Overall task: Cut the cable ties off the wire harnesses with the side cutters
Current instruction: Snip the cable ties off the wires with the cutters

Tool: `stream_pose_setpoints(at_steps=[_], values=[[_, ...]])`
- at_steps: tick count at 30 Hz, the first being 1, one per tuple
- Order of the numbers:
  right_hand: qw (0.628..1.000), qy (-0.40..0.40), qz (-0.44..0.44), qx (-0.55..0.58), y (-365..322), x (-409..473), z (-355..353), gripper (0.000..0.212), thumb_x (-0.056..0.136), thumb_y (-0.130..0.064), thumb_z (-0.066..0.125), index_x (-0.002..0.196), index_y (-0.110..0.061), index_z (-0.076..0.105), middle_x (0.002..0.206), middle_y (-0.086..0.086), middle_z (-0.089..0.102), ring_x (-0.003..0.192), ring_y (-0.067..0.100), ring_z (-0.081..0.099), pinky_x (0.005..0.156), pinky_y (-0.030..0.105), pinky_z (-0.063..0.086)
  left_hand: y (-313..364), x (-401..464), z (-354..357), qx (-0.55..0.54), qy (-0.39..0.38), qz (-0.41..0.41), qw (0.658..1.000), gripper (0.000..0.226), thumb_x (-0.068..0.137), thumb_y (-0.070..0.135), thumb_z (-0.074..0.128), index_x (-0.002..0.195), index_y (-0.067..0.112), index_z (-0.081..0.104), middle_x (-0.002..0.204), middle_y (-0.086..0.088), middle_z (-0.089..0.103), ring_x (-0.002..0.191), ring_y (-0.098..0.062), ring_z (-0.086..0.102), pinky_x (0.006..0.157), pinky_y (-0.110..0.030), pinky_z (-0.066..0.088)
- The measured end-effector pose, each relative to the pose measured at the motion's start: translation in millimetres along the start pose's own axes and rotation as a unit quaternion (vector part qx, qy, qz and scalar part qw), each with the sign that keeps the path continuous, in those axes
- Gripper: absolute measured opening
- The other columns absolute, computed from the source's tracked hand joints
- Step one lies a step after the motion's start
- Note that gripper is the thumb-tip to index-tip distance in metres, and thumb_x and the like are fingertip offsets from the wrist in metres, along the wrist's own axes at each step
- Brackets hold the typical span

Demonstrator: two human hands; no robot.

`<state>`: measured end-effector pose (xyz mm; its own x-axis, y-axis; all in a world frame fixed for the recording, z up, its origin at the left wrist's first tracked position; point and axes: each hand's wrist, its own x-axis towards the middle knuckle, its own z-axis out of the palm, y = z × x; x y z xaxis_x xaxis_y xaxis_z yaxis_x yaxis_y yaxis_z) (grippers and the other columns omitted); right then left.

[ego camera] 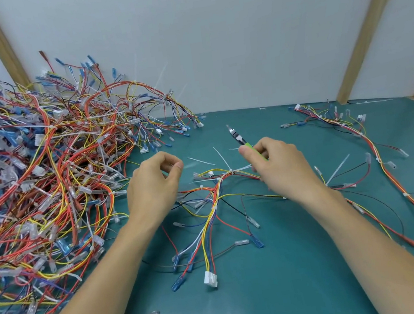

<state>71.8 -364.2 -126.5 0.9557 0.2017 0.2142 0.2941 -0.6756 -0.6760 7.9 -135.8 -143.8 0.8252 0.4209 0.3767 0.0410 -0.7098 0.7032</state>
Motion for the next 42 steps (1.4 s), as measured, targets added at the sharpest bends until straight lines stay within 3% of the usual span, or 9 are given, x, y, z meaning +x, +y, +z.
stream_pose_setpoints(at_steps=[4,8,13,18,22,25,30,35,42], values=[[0.995,-0.048,0.047,0.072,-5,-3,5,0.024,0.094,-0.044,0.059,0.088,-0.021,0.064,0.073,-0.013,0.074,0.071,0.023,0.07,0.07,0.05,0.062,-3,-1,0,0.106,0.008,0.005,0.994,0.003,0.091,0.03,0.063,0.088,0.031,0.064,0.074,0.015,0.064,0.081,-0.019,0.062,0.068,-0.035,0.049],[0.996,-0.052,0.05,0.059,-6,-4,8,0.013,0.089,-0.035,0.06,0.087,-0.023,0.063,0.081,-0.007,0.075,0.08,0.023,0.068,0.078,0.053,0.06,-3,-3,1,0.165,-0.016,0.046,0.985,0.006,0.09,0.035,0.067,0.094,0.031,0.067,0.096,0.009,0.059,0.099,-0.02,0.057,0.082,-0.039,0.047],[0.994,-0.067,0.061,0.068,-3,-2,10,0.005,0.085,-0.027,0.064,0.088,-0.024,0.065,0.08,-0.006,0.076,0.08,0.023,0.068,0.078,0.051,0.061,10,-10,4,0.032,-0.115,0.099,0.988,0.025,0.09,0.052,0.065,0.08,0.03,0.073,0.074,0.011,0.066,0.076,-0.011,0.06,0.072,-0.035,0.049],[0.978,-0.098,0.085,0.161,-3,0,17,0.008,0.089,-0.017,0.063,0.096,-0.018,0.062,0.079,-0.012,0.077,0.065,0.012,0.062,0.053,0.031,0.052,18,-21,19,0.075,-0.157,0.078,0.982,0.054,0.083,0.079,0.046,0.078,0.034,0.075,0.056,0.01,0.059,0.062,-0.005,0.054,0.067,-0.03,0.042],[0.981,-0.068,0.054,0.171,-5,-1,18,0.009,0.088,-0.016,0.07,0.093,-0.018,0.063,0.069,-0.016,0.072,0.06,0.009,0.06,0.063,0.041,0.055,20,-25,25,0.056,-0.165,0.102,0.979,0.024,0.096,0.048,0.059,0.093,0.032,0.076,0.065,0.01,0.063,0.071,-0.01,0.054,0.081,-0.035,0.044],[0.983,-0.053,0.013,0.175,-8,-3,14,0.013,0.09,-0.013,0.069,0.094,-0.023,0.06,0.091,-0.017,0.077,0.077,0.013,0.067,0.08,0.042,0.056,19,-20,16,0.054,-0.154,0.173,0.971,0.012,0.096,0.033,0.065,0.098,0.034,0.077,0.081,0.009,0.07,0.088,-0.019,0.058,0.085,-0.035,0.04],[0.993,-0.044,-0.025,0.106,-9,-6,7,0.015,0.088,-0.025,0.074,0.093,-0.024,0.06,0.087,-0.016,0.077,0.086,0.016,0.07,0.084,0.038,0.054,17,-4,-8,0.145,-0.027,0.332,0.932,0.015,0.091,0.028,0.064,0.095,0.029,0.079,0.08,0.011,0.068,0.084,-0.023,0.058,0.089,-0.041,0.038],[0.985,-0.102,-0.024,0.138,-12,-9,12,0.017,0.086,-0.013,0.076,0.09,-0.019,0.061,0.081,-0.002,0.076,0.075,0.024,0.068,0.083,0.044,0.054,10,-4,-5,0.147,-0.095,0.258,0.95,0.012,0.094,0.027,0.069,0.102,0.03,0.078,0.091,0.01,0.071,0.094,-0.023,0.06,0.096,-0.037,0.036],[0.985,-0.119,-0.018,0.125,-12,-12,20,0.017,0.085,-0.023,0.078,0.091,-0.02,0.062,0.08,-0.003,0.076,0.068,0.014,0.06,0.079,0.045,0.054,11,-13,18,-0.024,-0.177,0.079,0.981,0.02,0.094,0.039,0.066,0.084,0.023,0.073,0.068,-0.003,0.067,0.072,-0.027,0.06,0.071,-0.039,0.05]])
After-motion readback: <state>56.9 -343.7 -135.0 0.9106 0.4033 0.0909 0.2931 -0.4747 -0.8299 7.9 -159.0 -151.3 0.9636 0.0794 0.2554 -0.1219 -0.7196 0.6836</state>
